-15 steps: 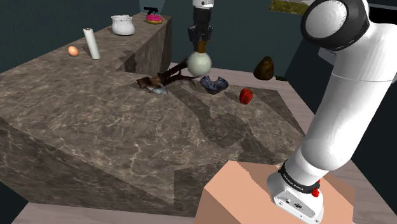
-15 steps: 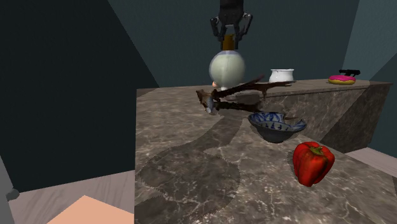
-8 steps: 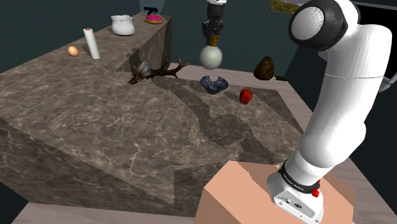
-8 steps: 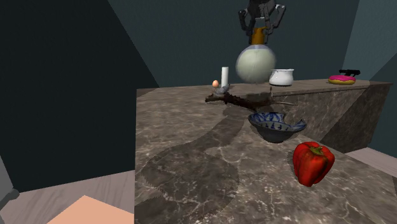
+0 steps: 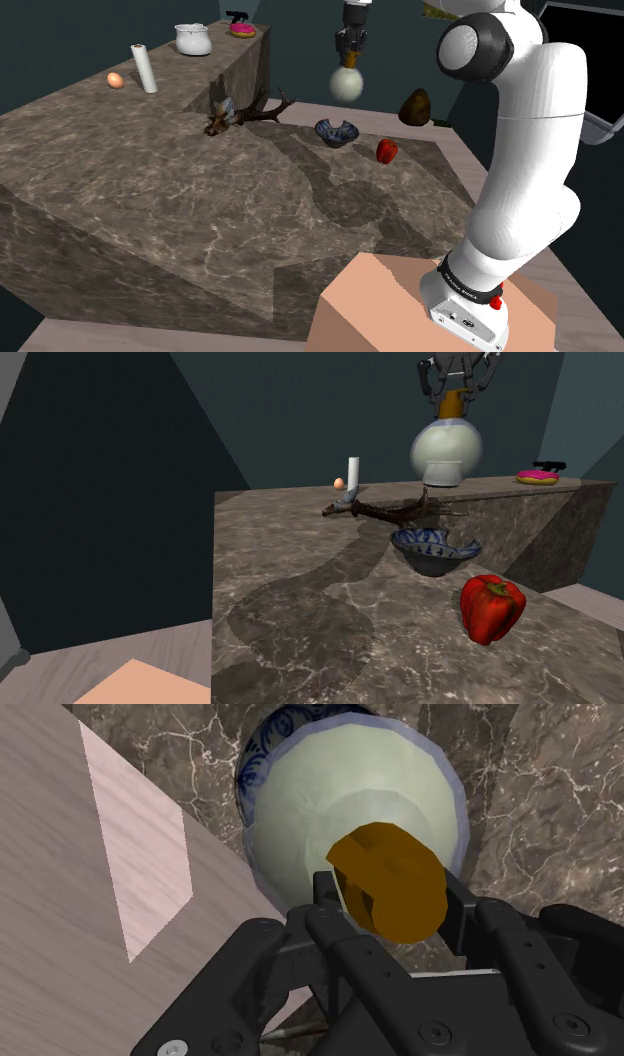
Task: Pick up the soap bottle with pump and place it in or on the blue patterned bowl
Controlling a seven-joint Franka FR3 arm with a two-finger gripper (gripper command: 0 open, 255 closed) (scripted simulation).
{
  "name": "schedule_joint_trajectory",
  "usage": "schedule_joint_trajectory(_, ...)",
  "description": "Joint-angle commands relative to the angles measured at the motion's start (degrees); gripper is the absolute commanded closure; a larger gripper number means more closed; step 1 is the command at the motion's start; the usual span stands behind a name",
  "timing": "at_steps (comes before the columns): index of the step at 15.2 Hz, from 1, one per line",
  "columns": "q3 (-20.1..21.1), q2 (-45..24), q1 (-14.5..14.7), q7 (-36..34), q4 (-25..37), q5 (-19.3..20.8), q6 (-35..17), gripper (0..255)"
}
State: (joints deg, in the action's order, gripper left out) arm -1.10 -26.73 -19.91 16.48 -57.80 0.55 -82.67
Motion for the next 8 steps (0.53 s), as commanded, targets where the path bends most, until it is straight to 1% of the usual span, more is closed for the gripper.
schedule_joint_trajectory(1, 0.0, 0.6, -0.1, 0.2, -2.3, 0.0, -1.7, 255)
schedule_joint_trajectory(8, 0.0, 2.9, -0.1, 0.1, -11.3, 0.0, -8.5, 255)
